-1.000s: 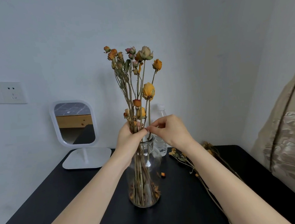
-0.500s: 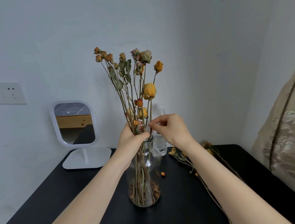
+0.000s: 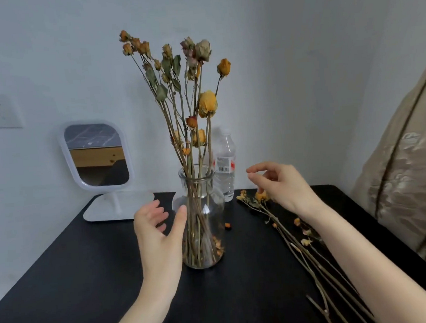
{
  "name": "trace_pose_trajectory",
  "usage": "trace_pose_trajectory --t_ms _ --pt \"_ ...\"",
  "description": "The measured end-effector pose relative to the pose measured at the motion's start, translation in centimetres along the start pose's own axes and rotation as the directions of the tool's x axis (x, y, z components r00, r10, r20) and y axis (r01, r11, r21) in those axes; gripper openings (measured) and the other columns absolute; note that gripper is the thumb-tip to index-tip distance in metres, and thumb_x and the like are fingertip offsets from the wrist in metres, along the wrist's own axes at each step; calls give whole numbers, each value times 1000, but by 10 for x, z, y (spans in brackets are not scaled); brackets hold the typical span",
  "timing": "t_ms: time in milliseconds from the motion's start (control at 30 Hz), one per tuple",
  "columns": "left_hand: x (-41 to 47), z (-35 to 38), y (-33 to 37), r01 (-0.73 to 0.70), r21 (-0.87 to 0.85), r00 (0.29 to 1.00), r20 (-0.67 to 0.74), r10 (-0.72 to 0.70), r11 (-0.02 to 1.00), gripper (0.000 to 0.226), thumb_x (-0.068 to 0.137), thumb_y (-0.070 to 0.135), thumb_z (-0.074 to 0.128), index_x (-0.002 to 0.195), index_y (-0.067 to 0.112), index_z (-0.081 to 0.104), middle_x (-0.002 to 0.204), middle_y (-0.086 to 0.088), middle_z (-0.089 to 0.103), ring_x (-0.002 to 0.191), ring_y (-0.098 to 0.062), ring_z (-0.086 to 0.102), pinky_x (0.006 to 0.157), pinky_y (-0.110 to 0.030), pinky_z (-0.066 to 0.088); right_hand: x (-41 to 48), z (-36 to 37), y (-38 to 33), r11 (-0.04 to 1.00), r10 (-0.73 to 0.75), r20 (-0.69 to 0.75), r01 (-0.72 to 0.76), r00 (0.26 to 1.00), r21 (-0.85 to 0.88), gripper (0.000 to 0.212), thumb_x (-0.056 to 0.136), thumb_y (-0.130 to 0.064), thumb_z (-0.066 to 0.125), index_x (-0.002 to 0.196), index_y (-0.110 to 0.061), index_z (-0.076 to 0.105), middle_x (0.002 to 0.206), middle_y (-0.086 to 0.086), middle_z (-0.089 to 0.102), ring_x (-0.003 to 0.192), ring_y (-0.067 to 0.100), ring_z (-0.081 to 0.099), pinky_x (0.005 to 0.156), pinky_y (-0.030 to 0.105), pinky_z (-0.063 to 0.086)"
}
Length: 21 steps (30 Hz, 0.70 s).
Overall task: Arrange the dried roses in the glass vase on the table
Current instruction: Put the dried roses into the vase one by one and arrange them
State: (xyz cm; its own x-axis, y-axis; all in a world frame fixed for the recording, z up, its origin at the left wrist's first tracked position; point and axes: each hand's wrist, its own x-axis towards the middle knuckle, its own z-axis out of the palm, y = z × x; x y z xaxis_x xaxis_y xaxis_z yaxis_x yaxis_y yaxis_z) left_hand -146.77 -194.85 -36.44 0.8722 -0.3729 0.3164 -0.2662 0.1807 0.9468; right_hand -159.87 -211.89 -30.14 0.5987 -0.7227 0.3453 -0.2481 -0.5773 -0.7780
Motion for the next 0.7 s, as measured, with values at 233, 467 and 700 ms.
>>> trace_pose_trajectory --t_ms 233,467,700 --pt "-55 33 -17 -100 130 848 530 16 986 13 83 23 62 80 35 60 63 7 53 56 1 49 57 -6 39 -47 -34 73 973 223 -33 -225 974 -55 12 91 -21 56 96 -26 66 62 -3 63 44 -1 49 50 16 37" --pt "-61 123 -38 -158 428 655 720 -230 890 9 86 32 61 80 25 61 61 9 56 57 0 54 55 -14 41 -74 -59 125 886 435 -45 -437 899 -156 10 90 -22 59 96 -25 66 64 -4 64 50 2 52 48 16 37" --pt "-60 173 -52 -149 643 691 611 -386 751 28 86 39 58 87 13 67 84 -2 65 85 -25 63 73 -34 50 -77 -51 136 848 456 74 -408 887 -340 10 86 -30 64 94 -24 67 57 -7 63 55 1 59 54 14 39"
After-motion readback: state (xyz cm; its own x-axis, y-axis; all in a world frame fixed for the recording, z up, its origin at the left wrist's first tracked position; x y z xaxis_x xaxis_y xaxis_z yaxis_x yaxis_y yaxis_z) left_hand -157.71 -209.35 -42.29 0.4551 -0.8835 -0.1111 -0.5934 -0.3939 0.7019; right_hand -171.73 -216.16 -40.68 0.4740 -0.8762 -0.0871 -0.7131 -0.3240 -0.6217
